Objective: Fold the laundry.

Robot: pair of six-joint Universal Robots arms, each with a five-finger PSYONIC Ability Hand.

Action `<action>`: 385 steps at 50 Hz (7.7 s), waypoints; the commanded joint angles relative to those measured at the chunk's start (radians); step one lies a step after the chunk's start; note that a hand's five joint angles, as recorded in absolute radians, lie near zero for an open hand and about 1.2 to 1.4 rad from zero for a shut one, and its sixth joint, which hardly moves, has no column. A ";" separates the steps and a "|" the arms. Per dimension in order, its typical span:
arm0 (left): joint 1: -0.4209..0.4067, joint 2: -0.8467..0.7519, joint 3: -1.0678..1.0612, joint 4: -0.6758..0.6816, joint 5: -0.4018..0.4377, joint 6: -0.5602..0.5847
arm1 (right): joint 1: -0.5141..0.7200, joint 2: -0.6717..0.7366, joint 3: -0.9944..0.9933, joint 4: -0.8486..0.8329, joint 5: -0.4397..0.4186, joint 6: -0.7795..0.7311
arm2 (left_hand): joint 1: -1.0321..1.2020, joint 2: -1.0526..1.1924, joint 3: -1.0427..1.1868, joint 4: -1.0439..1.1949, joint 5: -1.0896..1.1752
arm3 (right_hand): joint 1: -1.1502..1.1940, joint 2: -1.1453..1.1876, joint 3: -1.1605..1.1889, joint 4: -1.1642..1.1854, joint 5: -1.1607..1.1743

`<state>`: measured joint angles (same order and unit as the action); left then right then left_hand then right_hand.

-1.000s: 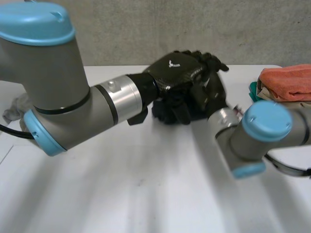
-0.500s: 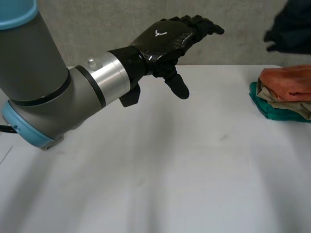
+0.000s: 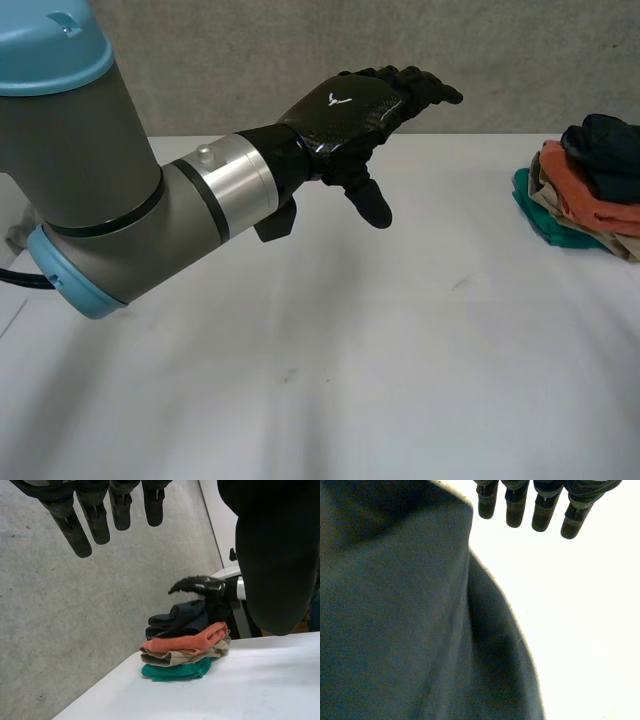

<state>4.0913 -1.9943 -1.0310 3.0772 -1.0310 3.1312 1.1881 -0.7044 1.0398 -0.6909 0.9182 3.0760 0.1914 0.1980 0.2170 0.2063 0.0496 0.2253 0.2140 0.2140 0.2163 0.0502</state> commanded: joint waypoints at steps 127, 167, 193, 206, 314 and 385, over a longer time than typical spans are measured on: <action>0.486 0.079 -0.641 0.374 -0.239 0.466 | 0.683 -0.571 0.617 0.712 0.378 -0.340 | 0.213 0.206 0.187 0.198 0.180 | -0.017 -0.006 -0.006 -0.008 -0.016; 0.655 -0.173 -0.435 0.106 -0.343 0.454 | 0.901 -0.307 0.447 0.623 0.513 -0.284 | 0.457 0.450 0.431 0.442 0.424 | 0.714 0.725 0.725 0.723 0.715; 0.639 0.024 -0.440 0.107 -0.339 0.448 | 0.841 -0.590 0.404 0.818 0.518 -0.569 | 1.205 1.198 1.179 1.190 1.172 | 1.171 1.182 1.182 1.180 1.172; 0.590 0.149 -0.621 0.117 -0.337 0.438 | 0.740 -0.649 0.347 1.114 0.513 -0.698 | 1.205 1.198 1.179 1.190 1.172 | 1.171 1.182 1.182 1.180 1.172; 0.285 0.381 -0.897 0.810 -0.379 0.170 | 0.705 -0.256 0.497 0.568 0.504 -0.384 | 1.205 1.198 1.179 1.190 1.172 | 0.862 0.874 0.874 0.871 0.863; 0.400 -0.072 0.052 0.856 -0.440 0.331 | 0.663 -0.420 -0.083 0.220 0.585 -0.296 | 1.205 1.198 1.179 1.190 1.172 | 1.171 1.182 1.182 1.180 1.172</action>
<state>4.4996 -2.0968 -1.0423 3.7416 -1.3974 3.4784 1.8467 -1.0357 0.8462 -0.1787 1.4825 2.7158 1.1604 1.2006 1.1966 1.2017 0.9822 1.1241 1.1839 1.1918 1.1987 1.0069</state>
